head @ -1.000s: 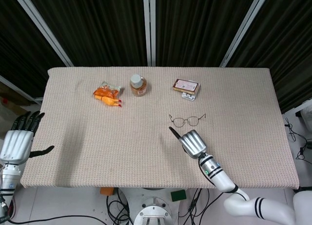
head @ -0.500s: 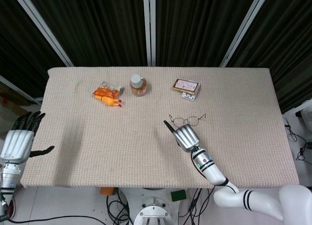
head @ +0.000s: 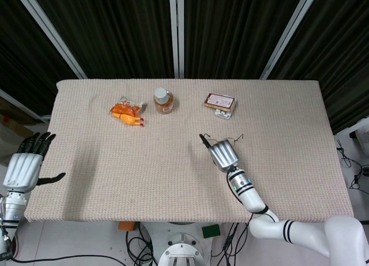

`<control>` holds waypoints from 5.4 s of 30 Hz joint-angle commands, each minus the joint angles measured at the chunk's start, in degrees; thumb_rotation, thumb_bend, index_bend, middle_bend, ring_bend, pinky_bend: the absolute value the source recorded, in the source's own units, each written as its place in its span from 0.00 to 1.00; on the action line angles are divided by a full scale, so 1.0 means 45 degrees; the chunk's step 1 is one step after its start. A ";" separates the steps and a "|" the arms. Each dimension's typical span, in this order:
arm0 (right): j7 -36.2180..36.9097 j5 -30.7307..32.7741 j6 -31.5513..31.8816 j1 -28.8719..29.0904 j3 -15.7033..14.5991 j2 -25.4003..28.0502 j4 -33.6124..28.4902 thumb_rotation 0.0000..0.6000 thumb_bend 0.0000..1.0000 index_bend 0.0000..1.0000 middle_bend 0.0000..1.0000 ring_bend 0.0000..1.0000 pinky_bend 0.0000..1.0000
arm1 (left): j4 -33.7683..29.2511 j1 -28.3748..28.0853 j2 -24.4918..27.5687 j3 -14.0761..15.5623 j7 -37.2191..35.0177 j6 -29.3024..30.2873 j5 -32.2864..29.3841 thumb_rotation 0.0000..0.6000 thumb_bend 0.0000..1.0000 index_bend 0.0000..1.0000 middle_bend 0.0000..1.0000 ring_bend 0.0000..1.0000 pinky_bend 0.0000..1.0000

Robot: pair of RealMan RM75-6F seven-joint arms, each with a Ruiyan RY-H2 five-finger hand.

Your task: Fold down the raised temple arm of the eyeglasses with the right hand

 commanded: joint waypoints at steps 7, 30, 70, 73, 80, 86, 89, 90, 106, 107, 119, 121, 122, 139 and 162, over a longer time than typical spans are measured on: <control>-0.0889 0.1639 0.0399 -0.0396 -0.0046 0.0208 -0.0068 1.00 1.00 0.00 0.94 0.90 0.79 | 0.0091 -0.0046 -0.0100 0.0021 -0.0016 -0.0105 -0.0044 0.71 0.07 0.08 0.07 0.02 0.12; -0.0173 0.1144 0.1139 -0.0968 -0.1493 0.1434 -0.2300 1.00 1.00 0.00 0.94 0.90 0.79 | 0.0152 -0.0103 -0.0183 0.0057 -0.0036 -0.0170 -0.0045 0.72 0.07 0.08 0.07 0.02 0.12; 0.2253 0.1837 0.2410 -0.2035 -0.0034 0.1958 0.0192 1.00 1.00 0.00 0.94 0.90 0.80 | -0.0145 -0.0171 -0.0107 0.0061 0.0107 -0.0172 0.0026 0.72 0.07 0.08 0.07 0.02 0.12; 0.1849 0.2055 0.2057 -0.1736 0.0016 0.1619 0.0522 1.00 1.00 0.00 0.94 0.90 0.80 | -0.0070 -0.0154 -0.0090 0.0083 0.0016 -0.0165 0.0042 0.72 0.07 0.08 0.07 0.02 0.12; 0.1432 0.1971 0.1713 -0.1396 -0.0255 0.0937 0.0577 1.00 1.00 0.00 0.94 0.90 0.80 | 0.0185 -0.0129 -0.0158 0.0096 -0.0249 -0.0180 0.0011 0.72 0.07 0.08 0.07 0.02 0.12; 0.1026 0.1847 0.1624 -0.1268 -0.0579 0.0377 0.0618 1.00 1.00 0.00 0.94 0.90 0.80 | 0.0409 -0.0154 -0.0216 0.0114 -0.0437 -0.0291 -0.0024 0.72 0.07 0.08 0.07 0.02 0.12; 0.0889 0.1847 0.1514 -0.1144 -0.0607 0.0074 0.0810 1.00 1.00 0.00 0.94 0.90 0.80 | 0.0493 -0.0128 -0.0207 0.0124 -0.0552 -0.0270 -0.0021 0.72 0.07 0.08 0.07 0.02 0.12; 0.0809 0.1853 0.1471 -0.1090 -0.0610 -0.0016 0.0882 1.00 1.00 0.00 0.94 0.90 0.80 | 0.0515 -0.0115 -0.0204 0.0128 -0.0591 -0.0257 -0.0022 0.72 0.07 0.08 0.07 0.02 0.12; -0.0315 0.2650 0.0490 -0.0395 -0.0527 -0.1075 0.1808 1.00 1.00 0.00 0.94 0.90 0.80 | 0.0846 0.0009 -0.0114 0.0116 -0.1140 -0.0219 -0.0126 0.72 0.07 0.08 0.07 0.02 0.12; -0.0345 0.2661 0.0478 -0.0380 -0.0537 -0.1107 0.1861 1.00 1.00 0.00 0.94 0.91 0.80 | 0.0865 0.0012 -0.0115 0.0115 -0.1164 -0.0229 -0.0140 0.72 0.07 0.08 0.07 0.02 0.12; -0.0108 0.2016 0.1624 -0.0689 -0.0550 -0.0491 0.0641 1.00 1.00 0.00 0.94 0.90 0.80 | 0.0913 0.0116 -0.0044 0.0122 -0.1306 -0.0102 -0.0116 0.72 0.07 0.08 0.07 0.02 0.12; -0.0065 0.1769 0.2053 -0.0817 -0.0531 -0.0200 -0.0008 1.00 1.00 0.00 0.94 0.90 0.80 | 0.0902 0.0120 -0.0042 0.0114 -0.1306 -0.0073 -0.0092 0.72 0.07 0.08 0.07 0.02 0.12; -0.0054 0.1683 0.2182 -0.0862 -0.0538 -0.0095 -0.0274 1.00 1.00 0.00 0.94 0.90 0.80 | 0.0900 0.0124 -0.0046 0.0113 -0.1311 -0.0052 -0.0073 0.72 0.07 0.08 0.07 0.02 0.12; -0.0680 0.3111 0.1317 -0.0626 -0.0594 -0.0357 -0.1005 1.00 1.00 0.00 0.94 0.91 0.80 | 0.0950 0.0117 -0.0102 0.0109 -0.1320 -0.0110 -0.0081 0.72 0.07 0.08 0.07 0.02 0.12; 0.2207 -0.2145 0.6733 -0.3332 -0.2436 0.4026 -0.3334 1.00 0.98 0.00 0.77 0.70 0.71 | 0.0827 0.0340 0.0051 0.0094 -0.1601 0.0418 0.0202 0.72 0.07 0.08 0.07 0.02 0.12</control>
